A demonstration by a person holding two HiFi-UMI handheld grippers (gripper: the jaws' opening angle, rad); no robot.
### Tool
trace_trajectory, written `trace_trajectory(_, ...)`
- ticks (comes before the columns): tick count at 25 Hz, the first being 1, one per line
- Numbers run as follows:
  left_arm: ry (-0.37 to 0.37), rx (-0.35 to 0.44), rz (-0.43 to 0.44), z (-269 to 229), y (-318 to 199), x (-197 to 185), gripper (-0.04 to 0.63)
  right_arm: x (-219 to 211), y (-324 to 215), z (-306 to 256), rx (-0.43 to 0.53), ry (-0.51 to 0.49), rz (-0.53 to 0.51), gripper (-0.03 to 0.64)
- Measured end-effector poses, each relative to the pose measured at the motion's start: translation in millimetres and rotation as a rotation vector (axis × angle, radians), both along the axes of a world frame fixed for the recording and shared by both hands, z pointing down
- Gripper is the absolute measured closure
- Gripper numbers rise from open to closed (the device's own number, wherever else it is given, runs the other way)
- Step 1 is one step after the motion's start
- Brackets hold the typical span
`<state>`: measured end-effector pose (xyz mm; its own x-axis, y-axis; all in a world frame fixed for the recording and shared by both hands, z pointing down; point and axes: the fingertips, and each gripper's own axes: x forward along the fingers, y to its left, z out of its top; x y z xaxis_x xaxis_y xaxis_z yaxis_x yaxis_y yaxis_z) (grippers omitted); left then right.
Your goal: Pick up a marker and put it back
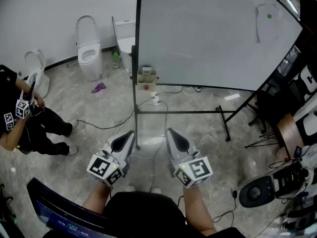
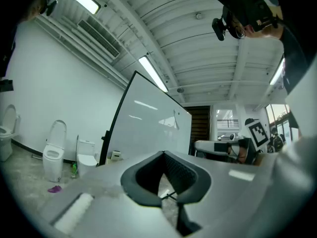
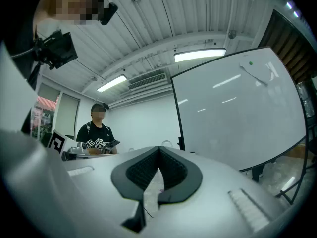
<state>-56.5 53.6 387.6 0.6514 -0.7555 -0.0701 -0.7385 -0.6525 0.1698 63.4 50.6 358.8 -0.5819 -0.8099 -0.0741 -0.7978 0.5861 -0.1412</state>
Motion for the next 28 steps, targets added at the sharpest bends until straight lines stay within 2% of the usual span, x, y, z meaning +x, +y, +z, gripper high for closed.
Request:
trace_trajectory(10, -0.025, -0.004, 0.008, 3, 7, 16, 0.588, 9, 6, 6, -0.012, -0.015, -0.024, 0.607)
trace_trajectory(17, -0.039, 0.004, -0.032, 5, 11, 21, 0.588, 25, 9, 10, -0.022, -0.078, -0.045, 0.607)
trace_trajectory(28, -0.03, 0.003, -0.089, 13, 14, 41, 0.588, 48, 13, 18, -0.025, -0.049, -0.083, 0.607)
